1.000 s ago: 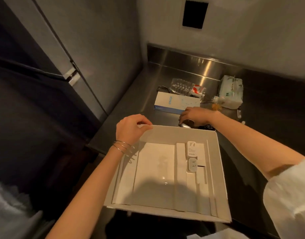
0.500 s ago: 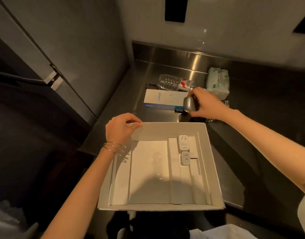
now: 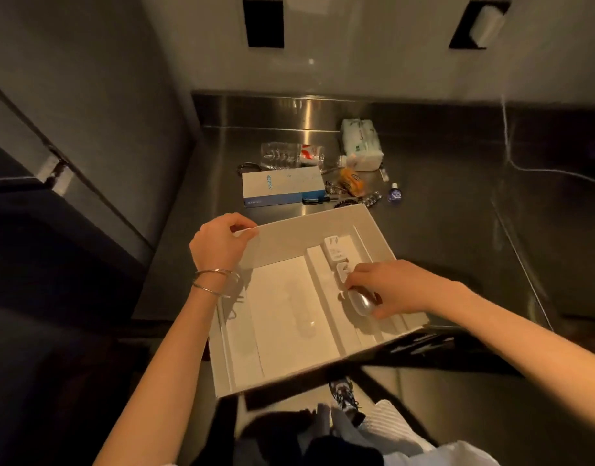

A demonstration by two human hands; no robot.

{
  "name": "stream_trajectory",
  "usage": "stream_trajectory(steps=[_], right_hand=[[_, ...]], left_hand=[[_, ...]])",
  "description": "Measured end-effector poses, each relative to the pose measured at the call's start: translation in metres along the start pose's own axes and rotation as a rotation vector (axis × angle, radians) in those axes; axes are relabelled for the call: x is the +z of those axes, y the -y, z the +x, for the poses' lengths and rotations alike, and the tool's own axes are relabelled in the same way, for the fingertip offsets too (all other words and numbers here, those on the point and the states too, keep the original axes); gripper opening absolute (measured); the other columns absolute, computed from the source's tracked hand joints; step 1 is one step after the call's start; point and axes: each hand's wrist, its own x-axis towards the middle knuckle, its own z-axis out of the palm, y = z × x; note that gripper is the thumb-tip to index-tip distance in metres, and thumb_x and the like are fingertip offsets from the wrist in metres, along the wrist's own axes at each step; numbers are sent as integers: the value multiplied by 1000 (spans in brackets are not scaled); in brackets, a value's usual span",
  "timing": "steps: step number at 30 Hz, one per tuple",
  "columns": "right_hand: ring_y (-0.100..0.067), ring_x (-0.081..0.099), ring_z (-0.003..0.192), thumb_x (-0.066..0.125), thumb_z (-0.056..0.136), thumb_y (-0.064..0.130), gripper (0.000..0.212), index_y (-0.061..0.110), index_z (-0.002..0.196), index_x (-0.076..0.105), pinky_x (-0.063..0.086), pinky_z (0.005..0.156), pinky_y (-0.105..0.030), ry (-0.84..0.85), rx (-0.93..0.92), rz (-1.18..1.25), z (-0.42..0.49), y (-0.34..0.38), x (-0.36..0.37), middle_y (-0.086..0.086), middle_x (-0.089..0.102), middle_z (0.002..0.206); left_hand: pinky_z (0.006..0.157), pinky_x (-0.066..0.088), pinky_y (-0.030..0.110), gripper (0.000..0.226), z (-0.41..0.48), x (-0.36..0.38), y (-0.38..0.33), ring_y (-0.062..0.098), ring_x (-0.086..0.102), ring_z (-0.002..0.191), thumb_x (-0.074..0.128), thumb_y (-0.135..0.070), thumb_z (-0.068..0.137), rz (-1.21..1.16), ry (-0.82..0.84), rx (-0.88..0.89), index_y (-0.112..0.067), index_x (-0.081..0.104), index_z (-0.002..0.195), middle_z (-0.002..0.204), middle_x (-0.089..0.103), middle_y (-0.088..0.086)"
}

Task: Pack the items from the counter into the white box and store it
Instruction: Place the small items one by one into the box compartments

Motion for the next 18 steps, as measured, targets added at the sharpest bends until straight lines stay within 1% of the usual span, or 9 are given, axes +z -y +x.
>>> stream_trajectory(steps=[2,4,5,6,8,10,13,15,18], right_hand=[[-18,57,90,67,77,26,44,24,116,48,51,76,-29,4,80,-15,7,5,8,3,57,111],[-20,56,85,66,78,17,36,23,108,46,47,70,-28,3,113,17,14,10,11,1,56,104],[-21,56,84,63,80,14,34,23,107,45,46,68,-28,9,114,-1,18,11,14,-2,55,104],[-22,55,82,60,82,11,35,23,111,44,44,67,-28,12,115,-35,22,12,17,-4,53,108],[-20,51,76,59,83,12,42,22,120,42,43,64,-26,2,143,-91,28,10,26,-7,46,117],[-18,49,73,62,80,11,46,21,119,40,42,63,-24,-10,170,-82,31,8,31,-6,41,121],[-17,47,78,67,77,11,42,17,112,44,39,67,-25,0,198,-19,32,8,30,-5,39,122],[-17,43,81,73,75,17,44,16,109,46,36,70,-25,8,224,49,33,9,28,-4,40,120],[-16,45,85,74,74,22,52,17,117,45,35,70,-25,-10,247,56,34,12,28,-4,42,120]], left_hand=[[69,47,25,17,1,0,1,11,55,79,62,-37,83,1,5,10,-25,70,92,94,71,1],[68,47,25,17,1,0,2,13,57,81,62,-38,83,2,6,11,-26,70,91,93,71,0],[68,47,25,16,1,0,2,13,58,81,61,-38,83,0,8,10,-26,69,91,93,71,-1],[68,47,25,16,0,0,2,14,58,82,62,-38,83,-3,10,9,-26,69,91,94,71,-1],[68,46,25,16,-1,0,1,12,56,80,62,-38,83,-8,7,6,-27,69,91,94,71,0],[69,46,25,17,-1,0,1,12,55,80,61,-38,83,-12,3,2,-27,69,92,95,70,0],[71,46,26,17,-1,0,0,15,58,84,61,-37,84,-11,-3,-6,-26,69,93,96,70,0],[72,48,27,17,-1,0,1,16,60,85,61,-38,84,-7,-8,-5,-26,69,93,96,71,0],[71,49,27,16,0,0,1,16,60,84,62,-38,83,-12,0,-9,-27,69,92,95,71,-1]])
